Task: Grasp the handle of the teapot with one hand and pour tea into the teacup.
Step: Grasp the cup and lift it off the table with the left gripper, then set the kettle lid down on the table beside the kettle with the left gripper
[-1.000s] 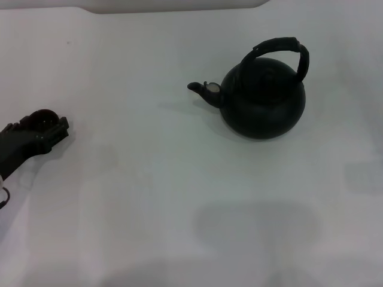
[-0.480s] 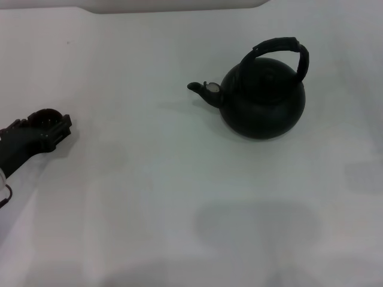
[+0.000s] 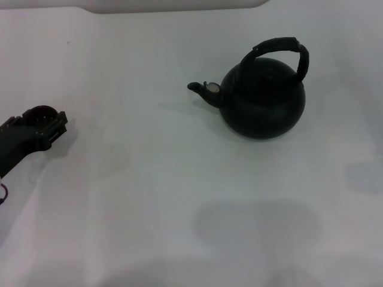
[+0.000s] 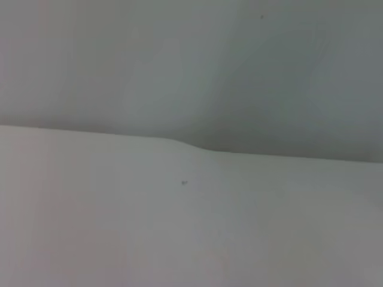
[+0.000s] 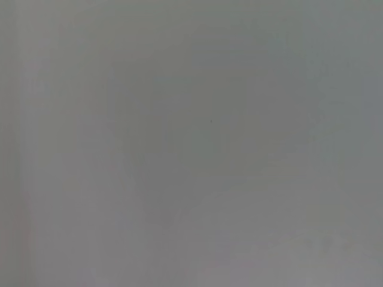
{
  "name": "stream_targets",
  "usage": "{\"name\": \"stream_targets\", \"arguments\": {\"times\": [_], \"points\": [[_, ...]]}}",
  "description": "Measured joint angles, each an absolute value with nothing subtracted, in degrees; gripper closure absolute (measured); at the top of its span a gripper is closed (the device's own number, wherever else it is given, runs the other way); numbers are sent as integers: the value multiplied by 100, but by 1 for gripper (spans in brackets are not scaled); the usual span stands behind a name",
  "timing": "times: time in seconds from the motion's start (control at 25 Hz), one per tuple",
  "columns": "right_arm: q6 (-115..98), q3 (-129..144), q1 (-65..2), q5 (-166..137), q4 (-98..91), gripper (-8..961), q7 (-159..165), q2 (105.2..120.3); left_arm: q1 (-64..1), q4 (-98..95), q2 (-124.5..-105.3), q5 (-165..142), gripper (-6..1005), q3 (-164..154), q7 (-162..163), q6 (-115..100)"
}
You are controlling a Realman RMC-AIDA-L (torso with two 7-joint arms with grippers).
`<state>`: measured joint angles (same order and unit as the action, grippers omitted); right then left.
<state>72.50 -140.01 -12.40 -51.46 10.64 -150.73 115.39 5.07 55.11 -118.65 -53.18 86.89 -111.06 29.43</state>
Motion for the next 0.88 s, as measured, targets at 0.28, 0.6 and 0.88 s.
{"name": "stream_targets", "arguments": {"times": [0.28, 0.6, 0.88], "points": [[7250, -14001, -1230, -5150, 1060, 230, -15075, 11540, 320, 5546, -11833, -5584, 293, 8780, -11110, 3337], [7257, -13996, -1239, -5151, 1054, 229, -15085, 11540, -561, 5329, -11482, -6212, 294, 8853, -10659, 4492], [7299, -13979, -1230, -5150, 1051, 230, -15088, 11546, -1583, 4316, -11257, -6796, 294, 9188, -10582, 5413]]}}
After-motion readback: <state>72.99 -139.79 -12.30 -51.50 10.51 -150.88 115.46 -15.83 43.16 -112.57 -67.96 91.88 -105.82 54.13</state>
